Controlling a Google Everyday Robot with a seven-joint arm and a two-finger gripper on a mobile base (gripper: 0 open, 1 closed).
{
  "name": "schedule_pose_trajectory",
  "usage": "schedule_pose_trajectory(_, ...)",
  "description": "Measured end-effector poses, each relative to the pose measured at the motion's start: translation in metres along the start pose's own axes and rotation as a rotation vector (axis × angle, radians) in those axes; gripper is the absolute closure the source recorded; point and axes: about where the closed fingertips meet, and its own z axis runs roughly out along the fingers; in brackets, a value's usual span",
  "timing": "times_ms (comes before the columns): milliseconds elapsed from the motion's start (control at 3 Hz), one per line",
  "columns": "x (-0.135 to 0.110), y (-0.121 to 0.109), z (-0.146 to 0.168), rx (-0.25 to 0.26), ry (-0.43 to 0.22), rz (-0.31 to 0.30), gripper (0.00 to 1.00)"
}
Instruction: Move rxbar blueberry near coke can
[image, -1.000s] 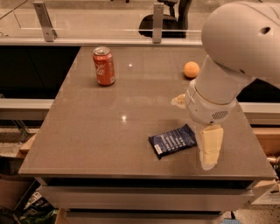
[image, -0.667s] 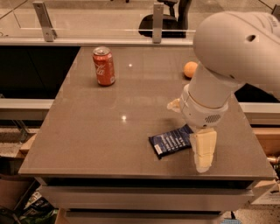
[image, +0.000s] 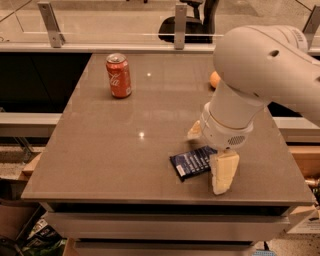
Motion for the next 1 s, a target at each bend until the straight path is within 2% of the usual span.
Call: schedule_pose_trajectory(1000,-0.002,0.0,-0.01,0.0,0.001,-0.002,0.87)
